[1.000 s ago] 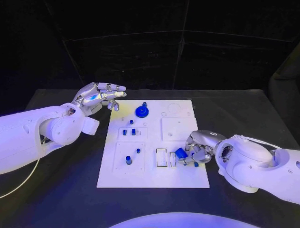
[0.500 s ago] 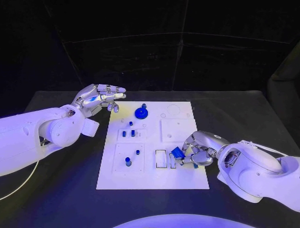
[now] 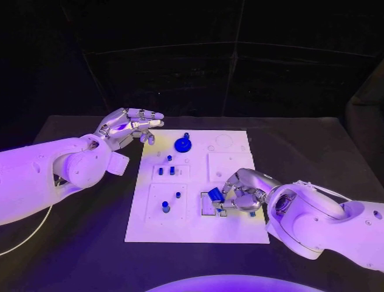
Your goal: Assemble the parts on the task board
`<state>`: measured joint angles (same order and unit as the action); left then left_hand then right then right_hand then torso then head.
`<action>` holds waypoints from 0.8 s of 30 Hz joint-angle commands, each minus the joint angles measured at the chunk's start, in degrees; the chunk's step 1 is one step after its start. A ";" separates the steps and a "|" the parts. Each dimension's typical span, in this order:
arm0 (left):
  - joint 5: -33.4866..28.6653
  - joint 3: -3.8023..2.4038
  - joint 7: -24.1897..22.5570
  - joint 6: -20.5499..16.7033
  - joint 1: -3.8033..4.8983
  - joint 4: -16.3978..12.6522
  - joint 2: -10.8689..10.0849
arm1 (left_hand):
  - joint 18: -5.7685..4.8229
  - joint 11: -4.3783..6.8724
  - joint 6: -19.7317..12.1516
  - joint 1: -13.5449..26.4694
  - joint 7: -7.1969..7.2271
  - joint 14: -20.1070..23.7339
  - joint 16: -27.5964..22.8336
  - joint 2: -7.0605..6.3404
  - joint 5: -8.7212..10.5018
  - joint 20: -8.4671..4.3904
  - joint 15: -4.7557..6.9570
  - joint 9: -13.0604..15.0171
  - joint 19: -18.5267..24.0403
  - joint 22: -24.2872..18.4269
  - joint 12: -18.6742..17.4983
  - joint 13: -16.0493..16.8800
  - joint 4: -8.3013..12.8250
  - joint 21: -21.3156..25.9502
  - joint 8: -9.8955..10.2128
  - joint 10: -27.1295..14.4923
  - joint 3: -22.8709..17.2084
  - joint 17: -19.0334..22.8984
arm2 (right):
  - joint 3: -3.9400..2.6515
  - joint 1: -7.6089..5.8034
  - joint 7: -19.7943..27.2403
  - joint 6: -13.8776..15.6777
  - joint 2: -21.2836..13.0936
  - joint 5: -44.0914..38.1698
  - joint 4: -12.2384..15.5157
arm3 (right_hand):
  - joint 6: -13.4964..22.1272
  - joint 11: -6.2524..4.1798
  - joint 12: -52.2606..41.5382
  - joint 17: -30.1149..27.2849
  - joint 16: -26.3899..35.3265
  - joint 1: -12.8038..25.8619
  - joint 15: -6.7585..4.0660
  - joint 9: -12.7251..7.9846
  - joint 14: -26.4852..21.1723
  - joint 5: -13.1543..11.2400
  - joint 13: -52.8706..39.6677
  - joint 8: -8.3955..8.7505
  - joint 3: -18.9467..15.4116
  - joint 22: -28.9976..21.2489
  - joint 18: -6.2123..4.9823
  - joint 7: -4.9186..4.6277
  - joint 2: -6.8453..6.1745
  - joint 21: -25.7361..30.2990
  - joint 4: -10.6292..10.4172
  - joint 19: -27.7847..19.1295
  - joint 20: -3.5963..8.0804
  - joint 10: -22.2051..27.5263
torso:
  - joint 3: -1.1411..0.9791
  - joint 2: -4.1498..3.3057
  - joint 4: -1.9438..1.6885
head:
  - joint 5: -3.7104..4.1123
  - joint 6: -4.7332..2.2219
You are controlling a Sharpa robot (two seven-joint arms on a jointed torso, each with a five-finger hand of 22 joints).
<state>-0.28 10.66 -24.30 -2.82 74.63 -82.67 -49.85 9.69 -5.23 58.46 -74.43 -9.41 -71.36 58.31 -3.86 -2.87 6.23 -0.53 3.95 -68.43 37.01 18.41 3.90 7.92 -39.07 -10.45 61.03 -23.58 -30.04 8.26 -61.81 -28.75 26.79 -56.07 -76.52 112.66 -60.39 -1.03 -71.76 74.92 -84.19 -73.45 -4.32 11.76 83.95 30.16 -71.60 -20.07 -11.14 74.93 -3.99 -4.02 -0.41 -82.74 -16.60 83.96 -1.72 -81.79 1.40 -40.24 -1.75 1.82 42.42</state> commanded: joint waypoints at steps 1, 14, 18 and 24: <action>-0.18 -0.05 -0.31 0.66 0.06 -0.20 0.03 | 0.79 -0.21 0.32 0.33 -0.06 0.53 -0.30 0.29 0.03 0.04 -0.02 -0.09 0.40 -0.07 0.28 0.02 0.02 0.33 0.36 -0.11 0.29 0.07 | -0.03 -0.08 -1.64 -1.72 0.81 2.08 -0.53 | -1.28 -0.08 0.21 1.87 -0.08 1.06 -0.58 1.49 3.73 -0.69 0.24 0.02 -0.60 -0.16 0.88 0.67 0.35 0.14 -0.03 0.62 0.35 -0.38 | 0.00 -0.02 0.02 | -0.15 0.08; -0.18 -0.05 -0.29 0.54 0.07 -0.30 0.15 | 0.79 -0.25 0.20 0.42 -0.10 0.53 -0.26 0.27 0.03 0.05 -0.04 -0.12 0.36 -0.14 0.23 -0.01 0.01 0.42 0.44 -0.26 0.47 0.16 | -0.03 -0.08 -5.20 -1.26 4.03 3.23 -2.30 | -2.06 -0.33 0.27 2.10 -0.14 2.04 -0.78 1.85 3.76 -0.98 0.00 -0.15 -0.99 -0.18 0.87 0.99 1.11 0.18 -0.04 0.64 0.51 -0.59 | -0.02 -0.01 0.11 | -0.33 0.34; -0.18 -0.05 -0.27 0.52 0.07 -0.29 0.16 | 0.79 -0.25 0.20 0.42 -0.10 0.53 -0.26 0.27 0.03 0.05 -0.04 -0.12 0.36 -0.14 0.23 -0.01 0.01 0.42 0.44 -0.26 0.47 0.16 | -0.03 -0.08 -5.55 -1.40 4.44 3.24 -2.45 | -2.52 -0.51 0.44 2.28 -0.19 3.64 -0.95 2.22 3.80 -2.85 -0.15 -0.18 -1.99 -0.08 0.90 1.20 1.20 0.15 -0.04 0.70 0.68 -0.77 | -0.05 0.02 0.17 | -0.37 0.44; -0.18 -0.05 -0.24 0.55 0.07 -0.27 0.20 | 0.79 -0.25 0.20 0.42 -0.10 0.53 -0.26 0.27 0.03 0.05 -0.04 -0.12 0.36 -0.14 0.23 -0.01 0.01 0.42 0.44 -0.26 0.47 0.16 | -0.03 -0.08 -5.77 -1.36 4.87 3.03 -2.79 | -2.70 -0.63 1.04 2.35 -0.15 6.54 -1.07 2.85 3.81 -10.62 -0.18 -0.05 -3.91 -0.09 0.90 1.34 1.15 0.22 -0.04 0.73 0.84 -0.88 | -0.02 0.03 0.17 | -0.35 0.41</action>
<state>-0.28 10.66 -24.24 -2.82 74.63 -82.84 -49.71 9.69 -5.23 58.46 -74.43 -9.41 -71.36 58.31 -3.86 -2.87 6.23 -0.53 3.89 -68.43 36.94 18.41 3.90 7.91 -38.84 -10.23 61.03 -23.58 -29.93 8.26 -61.81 -33.74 25.53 -51.29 -73.59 109.88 -63.08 -1.96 -70.93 74.91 -84.19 -67.38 -4.96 14.65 84.14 20.79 -71.64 -20.50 -14.80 74.80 -3.98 -2.44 0.90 -82.74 -16.62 83.96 -1.32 -82.72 1.36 -40.23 -1.59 1.44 42.86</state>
